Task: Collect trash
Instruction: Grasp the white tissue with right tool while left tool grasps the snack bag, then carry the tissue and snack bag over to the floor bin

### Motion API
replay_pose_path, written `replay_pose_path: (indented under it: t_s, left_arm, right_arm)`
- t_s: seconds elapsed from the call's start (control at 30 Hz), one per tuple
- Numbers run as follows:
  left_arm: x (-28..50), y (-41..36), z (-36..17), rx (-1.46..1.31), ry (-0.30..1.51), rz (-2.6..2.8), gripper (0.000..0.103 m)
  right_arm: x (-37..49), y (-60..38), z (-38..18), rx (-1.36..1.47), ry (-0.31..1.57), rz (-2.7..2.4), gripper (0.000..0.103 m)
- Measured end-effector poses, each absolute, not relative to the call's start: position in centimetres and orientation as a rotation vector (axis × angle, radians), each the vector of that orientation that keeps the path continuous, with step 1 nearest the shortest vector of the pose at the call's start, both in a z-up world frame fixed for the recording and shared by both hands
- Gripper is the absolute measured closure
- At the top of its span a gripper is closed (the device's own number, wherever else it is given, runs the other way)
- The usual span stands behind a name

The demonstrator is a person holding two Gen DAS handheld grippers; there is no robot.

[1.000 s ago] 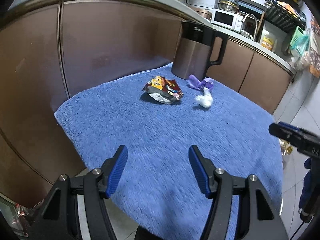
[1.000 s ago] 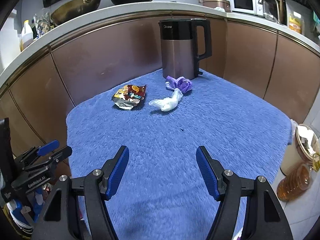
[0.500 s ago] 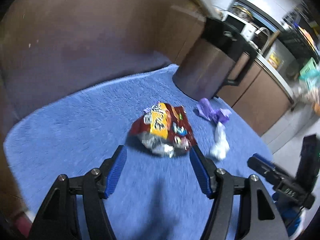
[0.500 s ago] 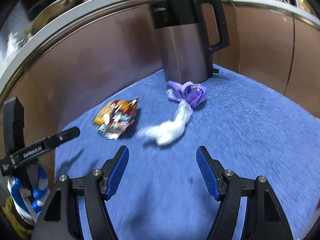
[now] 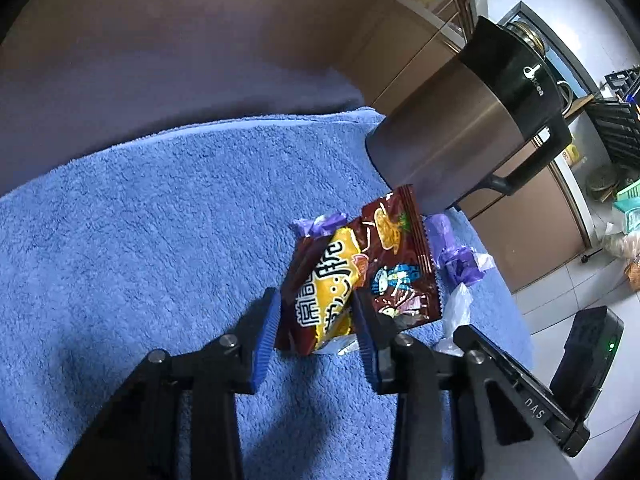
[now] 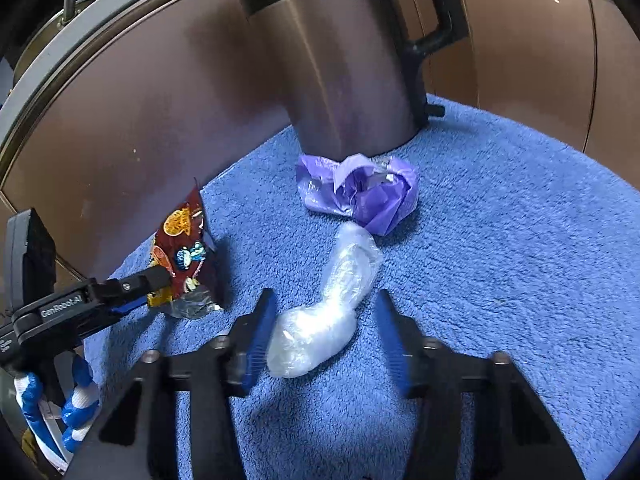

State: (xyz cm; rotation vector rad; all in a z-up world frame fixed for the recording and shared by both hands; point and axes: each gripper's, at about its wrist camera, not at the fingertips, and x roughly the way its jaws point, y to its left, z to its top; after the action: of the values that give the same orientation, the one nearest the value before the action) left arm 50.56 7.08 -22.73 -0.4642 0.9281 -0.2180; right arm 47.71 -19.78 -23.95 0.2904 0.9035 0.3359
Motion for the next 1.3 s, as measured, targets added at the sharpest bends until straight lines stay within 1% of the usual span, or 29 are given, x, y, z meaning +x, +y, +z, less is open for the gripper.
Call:
replay_pose_path:
  t_s: [0.03, 0.1, 0.13, 0.17, 0.23, 0.57, 0.73, 0.9, 1.13, 1.3]
  left_arm:
    - [50.6, 7.0, -22.6, -0.457, 0.927, -0.22, 0.075]
    - [50.7, 6.9, -22.2, -0.465, 0.925, -0.252, 0.083]
    - [50.8, 6.8, -21.9, -0.465, 0.921, -0.263, 0.092]
    - [50.7, 6.6, -21.3, -0.456, 0.912, -0.278, 0.096]
    - [50.6, 6.2, -20.3, -0.436, 0.889, -0.302, 0.097]
    - [48.3, 6.4, -15.3, -0.415, 0.811, -0.358, 0.098]
    - [46.8, 7.1, -13.5, -0.418, 0.783, -0.358, 0.098]
    - [43.5, 7.3, -10.6, -0.397, 0.74, -0.373, 0.098]
    - [36.9, 6.4, -6.2, -0.361, 0.671, -0.422, 0.098]
    - [31.5, 3.4, -4.4, -0.302, 0.646, -0.497, 0.098]
  right_arm:
    - [47.7, -19.8, -24.0, 0.294, 0.903, 0.34, 0.065]
    - [47.5, -19.8, -23.8, 0.285, 0.898, 0.339, 0.067]
    - [47.4, -19.7, -23.7, 0.276, 0.892, 0.339, 0.069]
    - [47.2, -19.8, -23.8, 0.273, 0.889, 0.342, 0.07]
    - [46.7, -19.9, -23.6, 0.265, 0.878, 0.343, 0.072]
    - [44.0, -21.3, -21.3, 0.278, 0.807, 0.349, 0.073]
    - [42.4, -21.7, -19.2, 0.266, 0.766, 0.349, 0.073]
    - [40.2, -22.1, -16.5, 0.261, 0.721, 0.348, 0.074]
    - [32.9, -24.8, -10.8, 0.248, 0.623, 0.317, 0.074]
    - [26.5, -27.9, -8.0, 0.224, 0.565, 0.255, 0.074]
